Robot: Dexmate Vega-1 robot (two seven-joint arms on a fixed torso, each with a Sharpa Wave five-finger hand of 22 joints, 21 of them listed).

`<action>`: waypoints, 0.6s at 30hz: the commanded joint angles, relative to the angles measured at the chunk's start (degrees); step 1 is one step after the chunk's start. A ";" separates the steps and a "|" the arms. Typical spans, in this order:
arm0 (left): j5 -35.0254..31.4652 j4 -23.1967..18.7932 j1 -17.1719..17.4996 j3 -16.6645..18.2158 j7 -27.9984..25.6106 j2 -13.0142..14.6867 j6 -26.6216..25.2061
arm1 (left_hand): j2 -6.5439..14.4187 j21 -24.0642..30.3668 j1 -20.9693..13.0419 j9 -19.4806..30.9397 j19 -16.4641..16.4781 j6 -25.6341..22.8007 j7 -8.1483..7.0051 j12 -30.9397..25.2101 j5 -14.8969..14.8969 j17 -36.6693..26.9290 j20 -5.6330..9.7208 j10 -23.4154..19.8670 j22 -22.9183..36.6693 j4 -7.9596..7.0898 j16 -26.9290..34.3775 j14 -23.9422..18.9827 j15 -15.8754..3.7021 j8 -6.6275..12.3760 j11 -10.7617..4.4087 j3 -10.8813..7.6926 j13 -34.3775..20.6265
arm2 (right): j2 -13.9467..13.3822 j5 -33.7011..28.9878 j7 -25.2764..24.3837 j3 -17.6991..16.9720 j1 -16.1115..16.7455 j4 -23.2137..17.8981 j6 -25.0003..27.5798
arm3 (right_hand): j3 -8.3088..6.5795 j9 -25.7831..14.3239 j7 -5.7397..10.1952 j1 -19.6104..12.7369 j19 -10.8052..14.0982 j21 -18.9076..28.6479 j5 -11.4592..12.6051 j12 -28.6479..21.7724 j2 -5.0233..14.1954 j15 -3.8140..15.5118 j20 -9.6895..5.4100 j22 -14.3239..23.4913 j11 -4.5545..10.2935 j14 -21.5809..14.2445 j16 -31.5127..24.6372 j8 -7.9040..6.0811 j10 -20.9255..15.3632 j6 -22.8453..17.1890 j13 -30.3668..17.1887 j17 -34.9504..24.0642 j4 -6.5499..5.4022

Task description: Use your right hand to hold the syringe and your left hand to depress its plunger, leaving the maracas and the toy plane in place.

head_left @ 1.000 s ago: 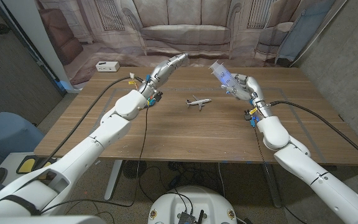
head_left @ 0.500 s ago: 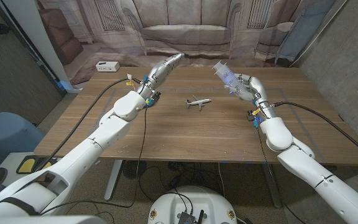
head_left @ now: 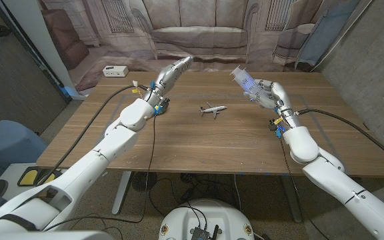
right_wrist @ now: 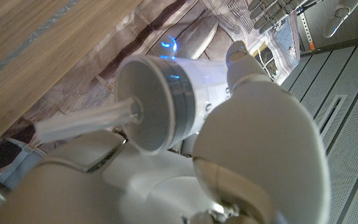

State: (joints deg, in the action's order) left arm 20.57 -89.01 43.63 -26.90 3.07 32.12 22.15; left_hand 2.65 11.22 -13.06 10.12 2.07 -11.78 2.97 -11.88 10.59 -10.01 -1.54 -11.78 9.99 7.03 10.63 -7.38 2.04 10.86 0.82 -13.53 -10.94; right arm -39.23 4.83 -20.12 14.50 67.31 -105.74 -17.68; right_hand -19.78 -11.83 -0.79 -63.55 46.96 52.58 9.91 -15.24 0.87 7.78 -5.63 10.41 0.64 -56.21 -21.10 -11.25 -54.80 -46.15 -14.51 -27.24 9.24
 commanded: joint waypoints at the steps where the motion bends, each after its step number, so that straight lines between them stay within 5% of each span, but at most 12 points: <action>1: 0.25 -0.62 0.86 0.57 -0.37 0.52 -0.15 | 0.27 0.08 -0.64 0.06 -0.06 -0.69 -0.17 -0.16 0.02 -0.16 -0.59 -0.38 0.25 0.09 0.15 -0.22 0.32 0.14 -0.08 0.16 -0.08 | -2.37 -1.17 0.23 -1.95 2.49 -2.87 3.48 | -11.08 -0.28 1.28 6.99 -0.31 0.33 0.33 -0.21 9.78 2.34 -3.29 -0.07 0.25 -0.10 0.39 -0.31 -0.99 -1.13 -0.19 -0.22 -10.84; 18: 0.61 -0.80 0.70 0.11 0.15 0.41 -0.87 | 0.32 0.05 -0.67 0.07 -0.18 -0.82 -0.10 -0.15 0.01 -0.16 -0.70 -0.41 0.26 0.07 0.10 -0.18 0.25 0.08 -0.07 0.16 -0.09 | -5.17 -2.49 0.85 -4.14 5.78 -6.36 6.44 | -11.15 -0.29 1.42 7.22 -1.52 0.39 0.32 0.21 9.72 1.70 -3.16 -0.19 0.61 2.10 1.25 -0.36 -0.50 -1.28 0.08 -0.25 -10.73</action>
State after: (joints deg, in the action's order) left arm 20.94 -89.69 44.38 -26.50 2.87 32.62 21.74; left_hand 2.95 11.22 -13.37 10.12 1.78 -12.09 2.66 -11.87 10.59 -10.01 -1.82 -11.78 9.99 7.02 10.63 -7.38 2.04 10.86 0.82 -13.53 -10.94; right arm -42.63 3.39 -19.44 11.91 70.82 -109.76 -13.19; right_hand -19.78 -11.87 -0.78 -63.55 45.83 52.58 9.97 -14.97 0.87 7.49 -5.10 10.12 0.65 -54.60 -19.90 -11.16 -54.79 -46.15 -14.36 -27.23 9.23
